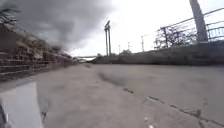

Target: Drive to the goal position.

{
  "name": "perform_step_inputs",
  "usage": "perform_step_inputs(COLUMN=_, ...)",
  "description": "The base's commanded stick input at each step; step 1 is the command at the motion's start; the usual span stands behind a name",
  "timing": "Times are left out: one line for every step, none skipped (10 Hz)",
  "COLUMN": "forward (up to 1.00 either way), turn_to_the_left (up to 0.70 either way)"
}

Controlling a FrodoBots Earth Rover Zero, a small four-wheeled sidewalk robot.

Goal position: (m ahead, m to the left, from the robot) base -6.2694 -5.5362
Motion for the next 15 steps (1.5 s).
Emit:
perform_step_inputs(forward=1.00, turn_to_the_left=-0.27)
perform_step_inputs(forward=1.00, turn_to_the_left=-0.20)
perform_step_inputs(forward=1.00, turn_to_the_left=-0.05)
perform_step_inputs(forward=1.00, turn_to_the_left=0.00)
perform_step_inputs(forward=1.00, turn_to_the_left=0.00)
perform_step_inputs(forward=1.00, turn_to_the_left=0.00)
perform_step_inputs(forward=1.00, turn_to_the_left=0.00)
perform_step_inputs(forward=1.00, turn_to_the_left=0.00)
perform_step_inputs(forward=1.00, turn_to_the_left=0.00)
perform_step_inputs(forward=1.00, turn_to_the_left=0.00)
perform_step_inputs(forward=1.00, turn_to_the_left=0.00)
perform_step_inputs(forward=1.00, turn_to_the_left=0.00)
perform_step_inputs(forward=1.00, turn_to_the_left=0.00)
perform_step_inputs(forward=1.00, turn_to_the_left=0.00)
perform_step_inputs(forward=1.00, turn_to_the_left=0.00)
